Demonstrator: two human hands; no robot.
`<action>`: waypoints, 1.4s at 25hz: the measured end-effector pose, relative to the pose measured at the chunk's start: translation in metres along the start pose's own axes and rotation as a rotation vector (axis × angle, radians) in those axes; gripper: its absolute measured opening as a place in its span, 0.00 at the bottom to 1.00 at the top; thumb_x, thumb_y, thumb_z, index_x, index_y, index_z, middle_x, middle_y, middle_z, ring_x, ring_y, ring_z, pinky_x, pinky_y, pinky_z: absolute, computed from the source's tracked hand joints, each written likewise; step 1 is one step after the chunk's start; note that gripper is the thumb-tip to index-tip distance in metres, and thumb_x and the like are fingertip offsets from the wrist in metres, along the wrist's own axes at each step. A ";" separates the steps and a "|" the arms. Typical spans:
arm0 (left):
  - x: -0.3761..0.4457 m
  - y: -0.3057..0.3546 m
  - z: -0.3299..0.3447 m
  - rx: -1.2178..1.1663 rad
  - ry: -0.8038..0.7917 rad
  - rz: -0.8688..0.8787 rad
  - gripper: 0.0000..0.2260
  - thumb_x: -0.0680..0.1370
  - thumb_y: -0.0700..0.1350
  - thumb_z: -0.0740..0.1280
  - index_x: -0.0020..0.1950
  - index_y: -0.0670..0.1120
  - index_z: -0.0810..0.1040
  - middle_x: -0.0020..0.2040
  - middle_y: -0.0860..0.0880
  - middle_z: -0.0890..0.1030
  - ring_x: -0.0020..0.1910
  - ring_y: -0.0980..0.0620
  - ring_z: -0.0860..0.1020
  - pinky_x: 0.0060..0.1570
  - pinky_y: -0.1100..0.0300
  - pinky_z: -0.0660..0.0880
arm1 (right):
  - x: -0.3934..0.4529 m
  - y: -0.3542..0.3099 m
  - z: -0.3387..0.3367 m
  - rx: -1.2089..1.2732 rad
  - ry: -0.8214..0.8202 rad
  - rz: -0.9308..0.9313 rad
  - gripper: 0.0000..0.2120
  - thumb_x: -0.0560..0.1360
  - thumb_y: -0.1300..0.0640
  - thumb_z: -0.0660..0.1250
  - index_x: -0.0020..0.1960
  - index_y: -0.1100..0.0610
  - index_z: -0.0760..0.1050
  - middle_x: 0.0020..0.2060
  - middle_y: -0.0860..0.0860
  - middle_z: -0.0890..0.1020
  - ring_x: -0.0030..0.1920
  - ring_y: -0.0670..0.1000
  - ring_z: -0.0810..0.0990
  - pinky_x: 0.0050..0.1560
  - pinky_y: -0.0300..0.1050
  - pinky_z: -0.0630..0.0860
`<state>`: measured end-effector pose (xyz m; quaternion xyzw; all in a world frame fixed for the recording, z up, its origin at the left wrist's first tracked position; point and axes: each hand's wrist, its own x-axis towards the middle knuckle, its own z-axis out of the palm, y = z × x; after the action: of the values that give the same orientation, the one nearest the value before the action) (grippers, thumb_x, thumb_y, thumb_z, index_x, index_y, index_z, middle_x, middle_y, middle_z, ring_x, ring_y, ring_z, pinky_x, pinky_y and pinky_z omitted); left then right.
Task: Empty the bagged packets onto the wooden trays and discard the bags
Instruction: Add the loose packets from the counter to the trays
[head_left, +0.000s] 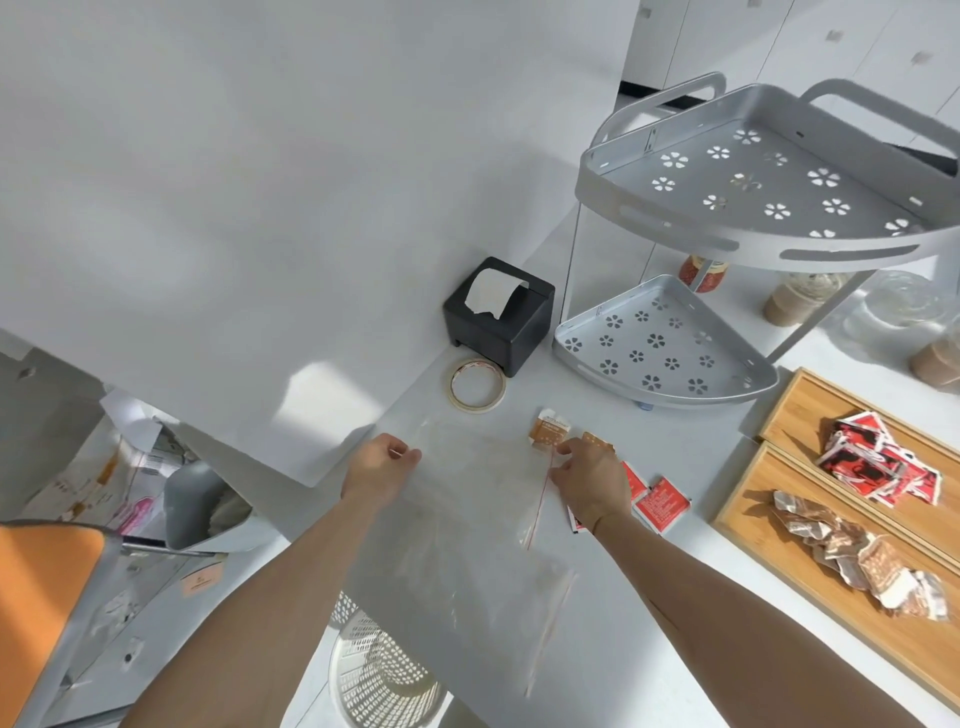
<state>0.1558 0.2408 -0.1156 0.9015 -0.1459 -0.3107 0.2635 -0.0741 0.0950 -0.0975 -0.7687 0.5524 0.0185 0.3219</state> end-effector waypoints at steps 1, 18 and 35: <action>-0.001 0.001 0.000 0.036 0.006 0.006 0.10 0.75 0.52 0.69 0.51 0.48 0.78 0.45 0.49 0.80 0.44 0.47 0.79 0.51 0.53 0.77 | -0.001 0.002 -0.003 0.014 0.003 0.002 0.16 0.75 0.54 0.67 0.63 0.52 0.78 0.53 0.54 0.84 0.52 0.56 0.83 0.50 0.47 0.80; -0.062 0.127 0.064 0.843 -0.247 0.848 0.15 0.73 0.56 0.69 0.57 0.52 0.81 0.54 0.52 0.82 0.55 0.50 0.77 0.52 0.53 0.72 | -0.042 0.106 -0.083 -0.379 0.033 0.012 0.13 0.75 0.53 0.65 0.59 0.50 0.79 0.52 0.50 0.82 0.56 0.54 0.80 0.48 0.47 0.78; -0.103 0.115 0.139 0.822 -0.129 0.752 0.27 0.69 0.60 0.73 0.61 0.48 0.70 0.56 0.47 0.82 0.59 0.44 0.77 0.56 0.47 0.70 | -0.026 0.111 -0.061 -0.389 0.029 -0.004 0.22 0.74 0.48 0.71 0.66 0.52 0.72 0.57 0.53 0.77 0.60 0.56 0.75 0.54 0.51 0.77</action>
<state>-0.0231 0.1369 -0.0938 0.7951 -0.5822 -0.1676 -0.0267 -0.1999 0.0645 -0.0918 -0.8177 0.5415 0.1133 0.1593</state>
